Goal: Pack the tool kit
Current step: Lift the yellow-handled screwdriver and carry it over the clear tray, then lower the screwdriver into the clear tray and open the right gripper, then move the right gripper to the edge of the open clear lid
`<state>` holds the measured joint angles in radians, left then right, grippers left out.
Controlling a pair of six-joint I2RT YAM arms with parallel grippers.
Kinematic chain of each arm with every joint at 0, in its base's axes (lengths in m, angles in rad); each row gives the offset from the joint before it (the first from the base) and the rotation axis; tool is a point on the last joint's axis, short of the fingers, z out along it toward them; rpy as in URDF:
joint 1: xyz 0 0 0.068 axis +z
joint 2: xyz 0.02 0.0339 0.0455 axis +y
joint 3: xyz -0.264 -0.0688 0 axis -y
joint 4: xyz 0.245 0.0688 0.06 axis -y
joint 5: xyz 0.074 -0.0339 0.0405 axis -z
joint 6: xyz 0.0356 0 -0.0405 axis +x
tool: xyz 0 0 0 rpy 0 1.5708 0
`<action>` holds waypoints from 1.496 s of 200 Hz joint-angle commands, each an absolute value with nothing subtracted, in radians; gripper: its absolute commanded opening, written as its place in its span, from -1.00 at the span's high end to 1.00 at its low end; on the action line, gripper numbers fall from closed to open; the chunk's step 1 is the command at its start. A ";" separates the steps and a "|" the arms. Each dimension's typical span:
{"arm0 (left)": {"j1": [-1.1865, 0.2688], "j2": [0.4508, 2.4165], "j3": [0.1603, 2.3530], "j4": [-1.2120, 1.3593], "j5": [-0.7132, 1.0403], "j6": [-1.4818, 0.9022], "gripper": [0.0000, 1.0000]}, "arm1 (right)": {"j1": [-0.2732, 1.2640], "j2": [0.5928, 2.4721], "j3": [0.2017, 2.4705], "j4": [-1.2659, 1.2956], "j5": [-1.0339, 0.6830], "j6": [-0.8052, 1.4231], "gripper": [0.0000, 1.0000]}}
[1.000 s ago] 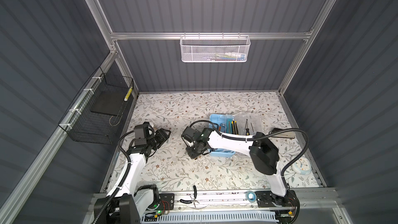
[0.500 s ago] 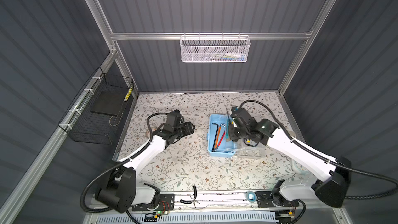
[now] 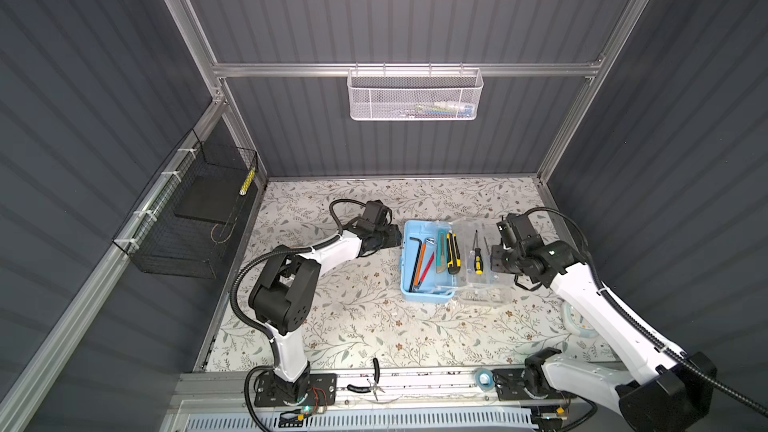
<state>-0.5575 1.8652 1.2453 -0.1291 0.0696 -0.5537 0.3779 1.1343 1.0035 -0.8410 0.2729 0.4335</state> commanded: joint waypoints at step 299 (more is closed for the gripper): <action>-0.607 2.126 1.598 -0.237 0.045 -0.488 0.39 | 0.291 0.838 0.898 -0.800 0.162 0.481 0.15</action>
